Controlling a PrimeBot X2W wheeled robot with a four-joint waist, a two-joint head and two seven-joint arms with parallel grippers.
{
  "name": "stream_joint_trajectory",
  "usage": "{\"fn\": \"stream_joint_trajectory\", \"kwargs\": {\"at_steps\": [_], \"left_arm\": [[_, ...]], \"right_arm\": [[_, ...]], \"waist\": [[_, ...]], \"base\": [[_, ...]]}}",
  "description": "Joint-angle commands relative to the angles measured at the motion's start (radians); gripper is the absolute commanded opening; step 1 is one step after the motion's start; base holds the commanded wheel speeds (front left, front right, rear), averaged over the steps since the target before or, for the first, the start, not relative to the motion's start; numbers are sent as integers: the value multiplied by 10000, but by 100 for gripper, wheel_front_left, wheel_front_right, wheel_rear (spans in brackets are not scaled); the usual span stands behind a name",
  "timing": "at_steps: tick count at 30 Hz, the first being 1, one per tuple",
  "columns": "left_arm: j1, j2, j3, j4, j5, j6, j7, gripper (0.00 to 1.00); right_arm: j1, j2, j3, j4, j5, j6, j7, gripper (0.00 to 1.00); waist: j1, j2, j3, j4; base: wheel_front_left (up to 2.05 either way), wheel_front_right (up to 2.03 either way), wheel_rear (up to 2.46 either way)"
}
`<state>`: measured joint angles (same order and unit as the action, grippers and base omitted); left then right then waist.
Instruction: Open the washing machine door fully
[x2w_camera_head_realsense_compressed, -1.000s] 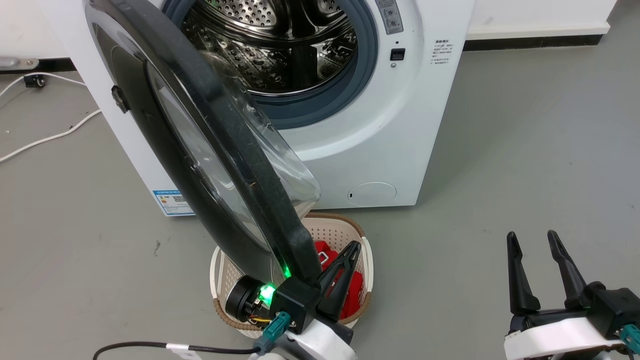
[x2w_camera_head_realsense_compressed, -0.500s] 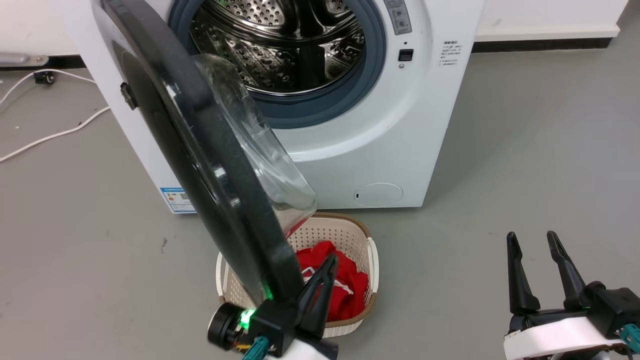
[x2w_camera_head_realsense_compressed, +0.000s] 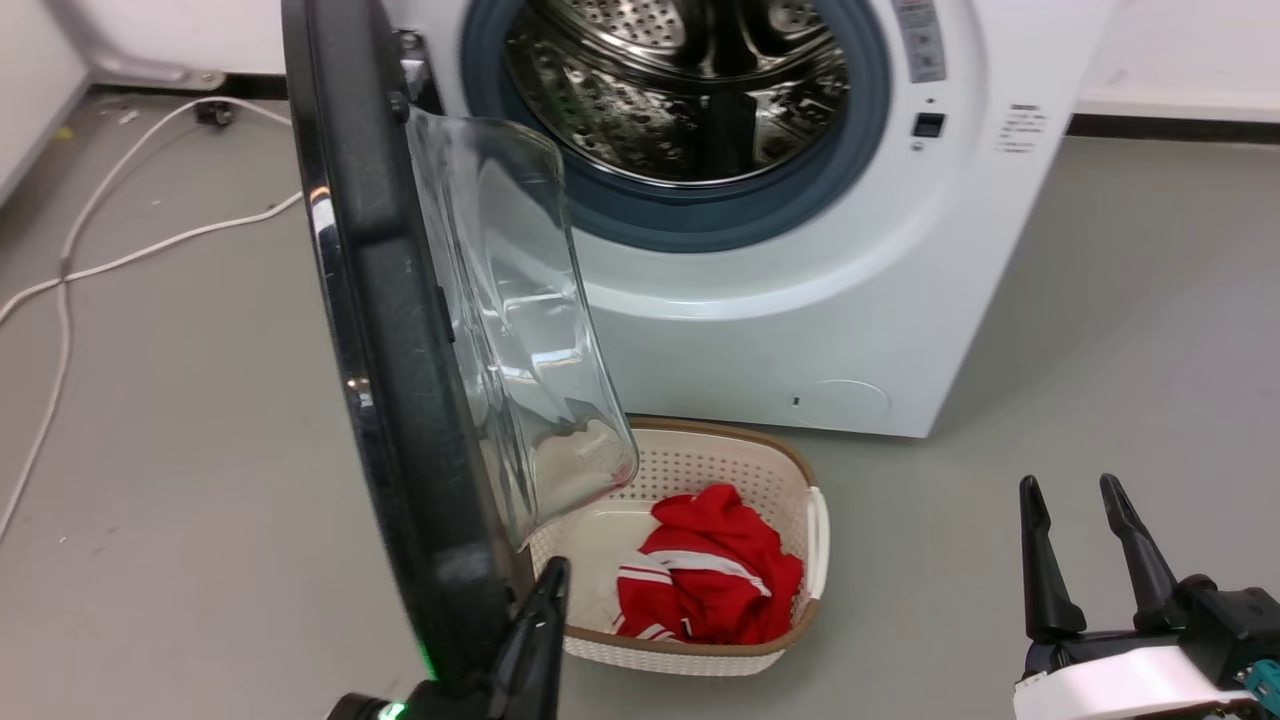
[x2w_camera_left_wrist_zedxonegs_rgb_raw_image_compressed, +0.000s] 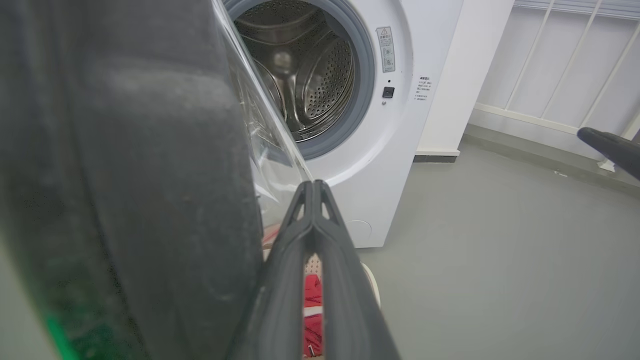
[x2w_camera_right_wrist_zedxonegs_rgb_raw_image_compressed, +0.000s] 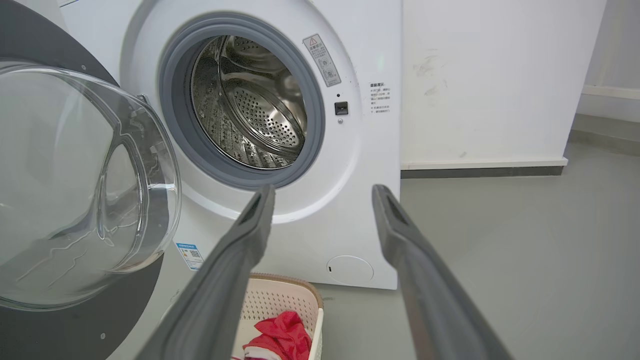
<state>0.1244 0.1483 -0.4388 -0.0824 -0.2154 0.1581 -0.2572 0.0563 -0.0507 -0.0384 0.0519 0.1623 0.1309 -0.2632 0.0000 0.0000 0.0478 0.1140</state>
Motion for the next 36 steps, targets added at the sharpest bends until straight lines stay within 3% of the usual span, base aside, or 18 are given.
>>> {"fn": "stream_joint_trajectory", "kwargs": {"at_steps": [1, 9, 14, 27, 36], "left_arm": [[154, 151, 259, -49, -14, 160, -20, 0], [706, 436, 1054, -340, -168, 503, -85, 0], [440, 651, 1719, -270, -311, 414, -99, 0], [-677, 1110, 5211, 754, -1228, 73, -91, 0], [-2060, 1674, 6959, 3031, -1207, -502, -80, 0]], "right_arm": [[67, 5, -34, -11, -6, -3, -19, 100], [126, 7, 39, 11, 6, -3, -19, 100], [11, 7, 72, -22, -24, -3, -19, 100], [-436, 8, 112, -68, -223, -3, 66, 100], [-794, 8, 55, -108, -320, -3, 107, 100]], "waist": [[0, 0, -12, 401], [0, 0, -35, 1310], [0, 0, 98, 1565], [0, 0, 799, 1026], [0, 0, 1320, 632]], "base": [[0, 0, 0], [0, 0, 0], [0, 0, 0], [0, 0, 0], [0, 0, 0]]}}
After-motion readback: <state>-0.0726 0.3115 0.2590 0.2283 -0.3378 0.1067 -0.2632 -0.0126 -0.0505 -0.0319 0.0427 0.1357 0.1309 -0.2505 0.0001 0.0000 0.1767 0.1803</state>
